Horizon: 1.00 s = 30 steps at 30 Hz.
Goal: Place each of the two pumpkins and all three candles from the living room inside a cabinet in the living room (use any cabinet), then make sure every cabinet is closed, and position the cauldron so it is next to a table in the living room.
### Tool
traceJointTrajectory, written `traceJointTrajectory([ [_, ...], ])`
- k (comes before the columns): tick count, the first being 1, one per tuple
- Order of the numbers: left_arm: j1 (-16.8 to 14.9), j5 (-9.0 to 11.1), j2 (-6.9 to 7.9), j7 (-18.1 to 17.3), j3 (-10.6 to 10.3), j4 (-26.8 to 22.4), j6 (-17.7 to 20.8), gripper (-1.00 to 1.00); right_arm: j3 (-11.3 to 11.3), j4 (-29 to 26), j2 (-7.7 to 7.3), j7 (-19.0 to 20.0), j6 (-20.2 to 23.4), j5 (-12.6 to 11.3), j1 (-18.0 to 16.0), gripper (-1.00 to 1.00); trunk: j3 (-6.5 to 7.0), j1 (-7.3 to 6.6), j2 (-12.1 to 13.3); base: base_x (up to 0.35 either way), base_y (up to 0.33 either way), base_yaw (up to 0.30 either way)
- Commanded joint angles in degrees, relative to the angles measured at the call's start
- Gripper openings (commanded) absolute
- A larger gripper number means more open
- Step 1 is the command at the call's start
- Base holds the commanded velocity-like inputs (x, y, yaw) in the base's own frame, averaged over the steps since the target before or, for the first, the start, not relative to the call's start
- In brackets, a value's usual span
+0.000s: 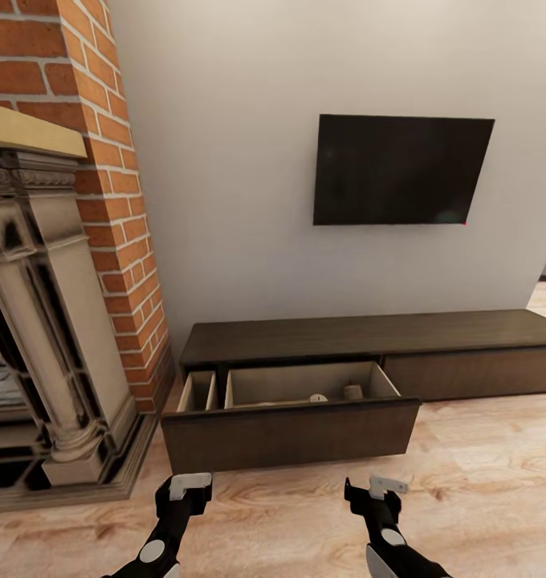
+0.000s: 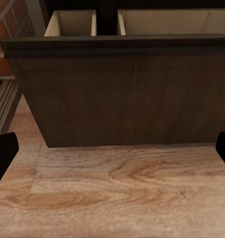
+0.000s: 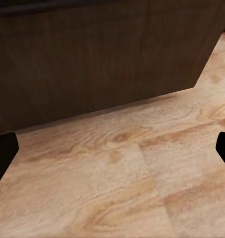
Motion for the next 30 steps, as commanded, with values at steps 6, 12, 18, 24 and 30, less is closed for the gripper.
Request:
traceJointTrajectory([
  [6,-0.1,0.4,0.08,0.4,-0.5,0.0,-0.2,1.00,1.7,-4.9,0.08,0.0,-0.3,1.0,-0.1,1.00,-1.14,1.32,-2.4,0.000,0.000,0.000],
  [12,-0.1,0.3,0.07,0.4,-0.6,-0.1,-0.2,1.00,4.1,-7.7,0.11,-0.8,-0.3,5.3,0.0,1.00,-2.22,2.63,-4.9,0.000,0.000,0.000],
  [18,-0.1,0.2,0.09,0.4,-0.6,-0.2,-0.2,1.00,4.4,-8.2,0.11,-0.9,-0.3,6.0,0.0,1.00,-3.30,3.95,-7.3,0.000,0.000,0.000],
  [24,-0.1,0.2,0.14,0.4,-0.6,-0.3,-0.2,1.00,4.4,-7.9,0.01,-0.9,-0.3,6.0,0.0,1.00,-4.37,5.27,-9.7,0.000,0.000,0.000],
  [30,-0.1,0.2,0.16,0.4,-0.6,-0.5,-0.2,1.00,4.4,-7.4,-0.15,-0.9,-0.3,5.9,0.0,1.00,-5.45,6.59,-12.1,0.000,0.000,0.000],
])
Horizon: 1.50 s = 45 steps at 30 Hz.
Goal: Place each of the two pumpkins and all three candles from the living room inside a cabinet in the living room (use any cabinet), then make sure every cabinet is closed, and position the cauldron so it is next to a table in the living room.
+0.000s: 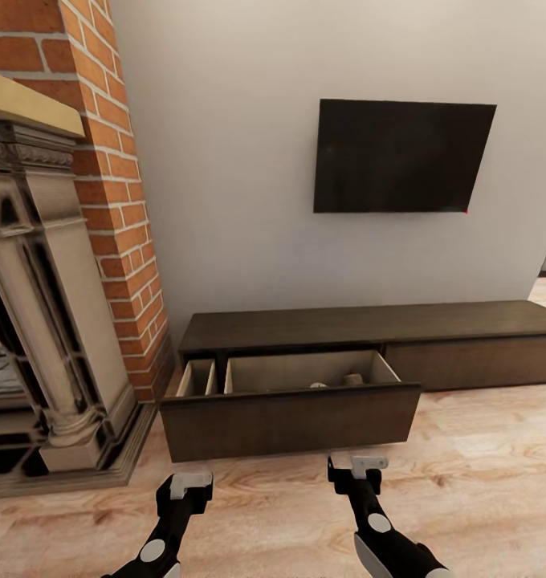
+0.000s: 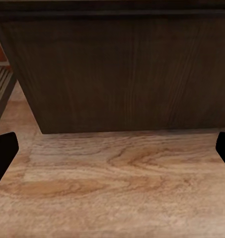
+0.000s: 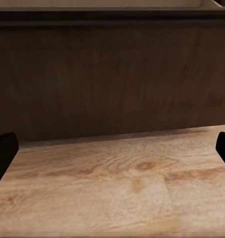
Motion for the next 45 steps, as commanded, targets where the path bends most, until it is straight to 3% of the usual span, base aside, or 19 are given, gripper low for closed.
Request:
traceJointTrajectory([
  [1,-0.1,0.4,0.07,0.4,-0.6,-0.1,-0.3,1.00,0.5,0.1,-0.04,-0.4,-0.2,-0.4,-0.1,1.00,-0.24,0.21,-0.4,0.000,0.000,0.000],
  [8,-0.1,0.4,0.10,0.4,-1.7,-0.2,-0.2,1.00,0.5,0.3,-0.10,-0.3,-0.2,-0.5,-0.1,1.00,-1.50,1.75,-3.2,0.000,0.000,0.000],
  [24,-0.1,0.4,0.14,0.4,-1.9,-0.3,-0.2,1.00,0.5,0.3,-0.14,-0.2,-0.2,-1.0,-0.1,1.00,-4.37,5.27,-9.7,0.000,0.000,0.000],
  [37,-0.1,0.4,0.10,0.4,-2.2,-0.4,-0.2,1.00,0.5,0.8,0.04,-0.2,-0.2,-1.1,-0.1,1.00,-7.25,5.61,-9.9,0.000,0.000,0.000],
  [45,-0.1,0.4,0.08,0.5,-2.2,-0.4,-0.1,1.00,0.5,0.8,0.07,-0.2,-0.2,-1.1,-0.1,1.00,-7.25,5.61,-9.9,0.000,0.000,0.000],
])
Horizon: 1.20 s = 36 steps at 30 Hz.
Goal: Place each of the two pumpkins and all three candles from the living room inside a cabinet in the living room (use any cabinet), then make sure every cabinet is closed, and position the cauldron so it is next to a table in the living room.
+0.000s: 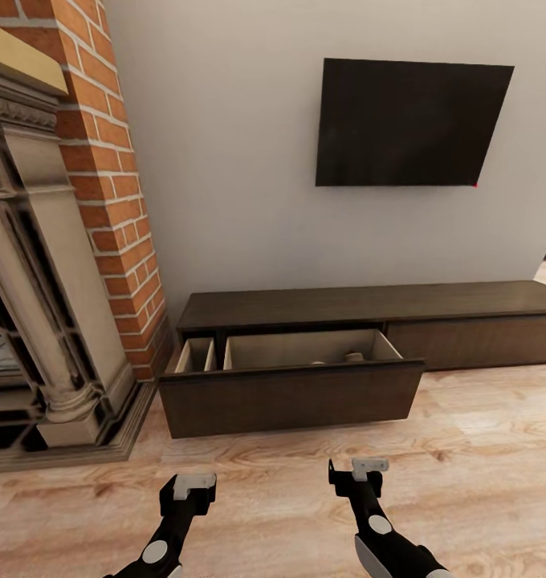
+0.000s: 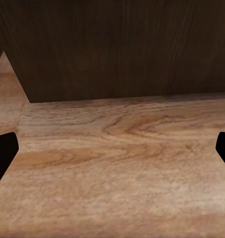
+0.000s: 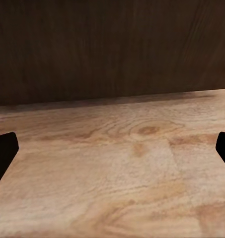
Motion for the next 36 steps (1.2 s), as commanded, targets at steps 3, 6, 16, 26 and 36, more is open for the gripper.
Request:
traceJointTrajectory([
  [3,0.0,0.4,0.07,0.5,-0.5,0.0,-0.2,1.00,0.5,0.0,-0.03,-0.3,-0.2,-0.5,-0.1,1.00,-0.06,-0.01,0.0,0.012,0.000,0.000],
  [6,-0.1,0.4,0.07,0.5,-0.5,0.0,-0.1,1.00,0.4,0.0,-0.09,-0.1,-0.2,-0.5,-0.1,1.00,-0.06,-0.01,0.0,0.156,0.000,0.000],
  [16,-0.1,0.4,0.07,0.4,-0.5,0.0,0.0,1.00,0.5,0.0,0.12,0.3,-0.2,-0.5,-0.1,1.00,-0.06,-0.01,0.0,0.291,0.000,0.000],
  [26,-0.1,0.4,0.07,0.4,-0.5,0.0,0.0,1.00,0.6,0.0,0.13,0.3,-0.2,0.1,-0.1,1.00,-0.06,-0.01,0.0,0.290,0.000,0.000],
  [36,-0.1,0.4,0.04,0.4,-0.5,0.0,0.0,1.00,0.6,0.0,0.02,0.3,-0.2,0.4,-0.1,1.00,-0.06,-0.01,0.0,0.218,0.000,0.000],
])
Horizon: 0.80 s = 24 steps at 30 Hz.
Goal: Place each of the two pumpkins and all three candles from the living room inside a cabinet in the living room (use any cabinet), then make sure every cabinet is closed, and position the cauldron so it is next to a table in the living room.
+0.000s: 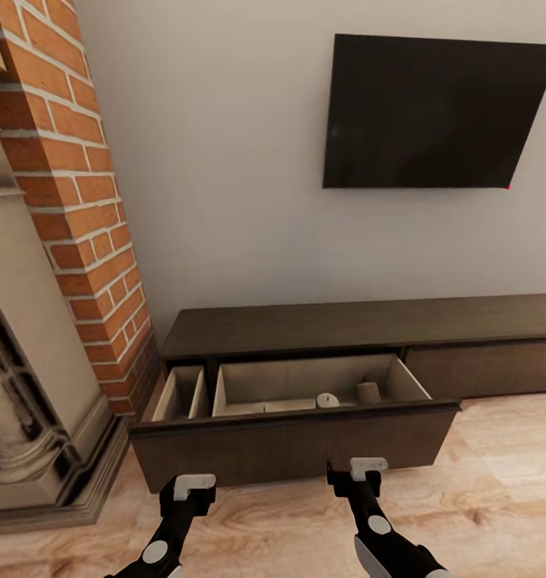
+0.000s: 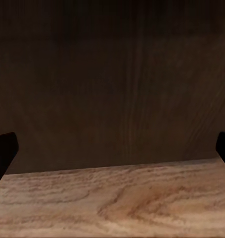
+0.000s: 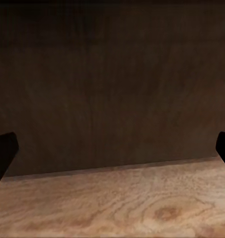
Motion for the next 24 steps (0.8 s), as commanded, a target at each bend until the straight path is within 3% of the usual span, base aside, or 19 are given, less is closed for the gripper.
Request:
traceJointTrajectory([
  [1,-0.1,0.4,0.05,0.4,-0.5,-0.1,-0.3,1.00,0.5,0.0,-0.05,-0.4,-0.2,-0.5,-0.1,1.00,-0.06,-0.01,0.0,0.040,0.000,0.000],
  [7,-0.1,0.4,0.07,0.4,-0.5,-0.1,-0.3,1.00,0.4,0.0,-0.08,-0.4,-0.2,-0.7,-0.1,1.00,-0.06,-0.01,0.0,0.015,0.000,0.000],
  [19,-0.1,0.4,0.08,0.4,-0.5,0.0,-0.3,1.00,0.4,0.0,-0.08,-0.4,-0.2,-1.0,-0.1,1.00,-2.71,0.30,-0.2,0.001,0.000,0.000],
  [24,-0.1,0.4,0.08,0.4,-0.5,0.0,-0.3,1.00,0.4,0.0,-0.08,-0.4,-0.2,-1.1,-0.1,1.00,-2.71,0.30,-0.2,0.000,0.000,0.000],
])
